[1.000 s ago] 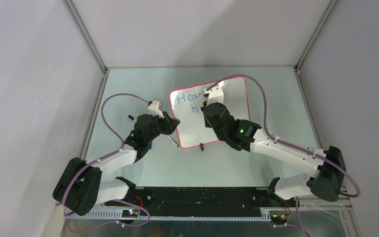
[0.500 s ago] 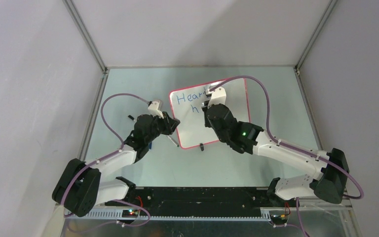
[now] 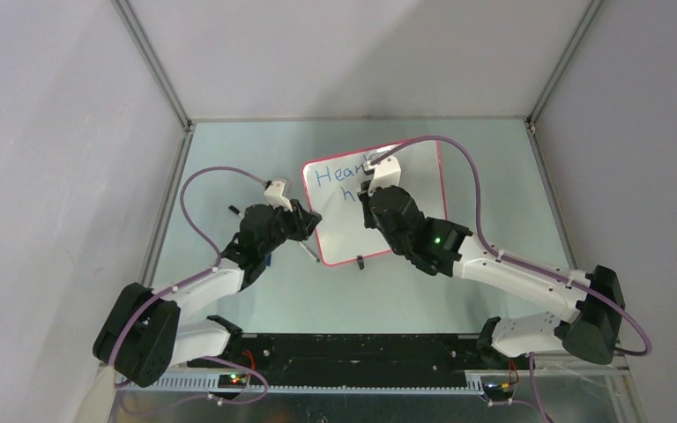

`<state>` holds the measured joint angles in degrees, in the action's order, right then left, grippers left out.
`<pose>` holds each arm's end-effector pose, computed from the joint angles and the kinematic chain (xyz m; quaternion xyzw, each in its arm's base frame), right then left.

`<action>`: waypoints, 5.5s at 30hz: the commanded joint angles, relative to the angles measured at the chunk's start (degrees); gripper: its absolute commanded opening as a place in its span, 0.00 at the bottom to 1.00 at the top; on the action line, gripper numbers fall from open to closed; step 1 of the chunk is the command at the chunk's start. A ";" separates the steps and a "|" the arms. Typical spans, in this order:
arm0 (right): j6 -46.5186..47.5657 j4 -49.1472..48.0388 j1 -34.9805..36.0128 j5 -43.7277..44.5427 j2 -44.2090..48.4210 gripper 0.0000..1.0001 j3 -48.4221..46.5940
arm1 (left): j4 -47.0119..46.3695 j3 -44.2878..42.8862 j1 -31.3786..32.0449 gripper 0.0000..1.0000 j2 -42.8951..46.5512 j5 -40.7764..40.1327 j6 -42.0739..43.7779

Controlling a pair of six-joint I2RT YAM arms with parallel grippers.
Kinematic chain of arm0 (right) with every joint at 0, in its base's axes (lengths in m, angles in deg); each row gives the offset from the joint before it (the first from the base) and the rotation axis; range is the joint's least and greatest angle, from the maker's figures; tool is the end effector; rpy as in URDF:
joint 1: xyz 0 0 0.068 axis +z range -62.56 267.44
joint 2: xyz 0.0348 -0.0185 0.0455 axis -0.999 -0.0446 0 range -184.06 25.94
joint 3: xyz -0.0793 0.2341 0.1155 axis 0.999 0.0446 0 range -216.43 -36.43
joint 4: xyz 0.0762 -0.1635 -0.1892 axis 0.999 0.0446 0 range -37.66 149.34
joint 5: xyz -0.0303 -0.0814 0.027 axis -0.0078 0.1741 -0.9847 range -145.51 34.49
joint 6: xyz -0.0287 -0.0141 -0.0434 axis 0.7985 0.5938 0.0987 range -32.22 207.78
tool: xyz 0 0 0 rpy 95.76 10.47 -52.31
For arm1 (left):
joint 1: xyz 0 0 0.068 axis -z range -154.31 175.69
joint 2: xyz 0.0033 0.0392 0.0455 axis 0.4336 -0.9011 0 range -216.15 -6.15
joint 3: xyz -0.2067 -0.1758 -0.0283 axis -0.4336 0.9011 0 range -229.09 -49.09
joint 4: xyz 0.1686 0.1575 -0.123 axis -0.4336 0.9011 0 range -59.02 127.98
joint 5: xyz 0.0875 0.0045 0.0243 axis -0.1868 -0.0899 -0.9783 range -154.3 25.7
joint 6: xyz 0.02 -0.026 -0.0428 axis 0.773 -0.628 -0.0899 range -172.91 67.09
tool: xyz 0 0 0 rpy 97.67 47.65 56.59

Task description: Write a sentence on the whiteboard

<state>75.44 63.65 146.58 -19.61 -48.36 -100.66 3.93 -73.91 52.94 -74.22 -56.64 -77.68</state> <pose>0.1697 0.2435 0.3464 -0.1527 0.7902 0.1065 0.5839 0.2165 -0.1167 0.2037 0.0573 0.7969 -0.3107 0.5150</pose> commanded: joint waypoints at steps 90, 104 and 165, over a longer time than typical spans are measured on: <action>4.59 10.83 -6.14 -1.19 -17.60 0.00 -15.75 | 0.28 -1.81 1.05 0.27 0.47 -2.04 3.40; 4.96 9.83 -6.14 -1.42 -18.15 0.00 -16.02 | 0.30 -1.83 1.06 0.27 0.50 -1.97 3.40; 3.30 13.09 -5.93 -1.98 -16.14 0.00 -11.98 | 0.85 -1.92 1.15 0.27 0.92 -2.61 3.80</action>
<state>79.48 75.28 141.96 -23.87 -65.76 -113.16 4.17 -73.94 53.55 -74.29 -58.15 -76.76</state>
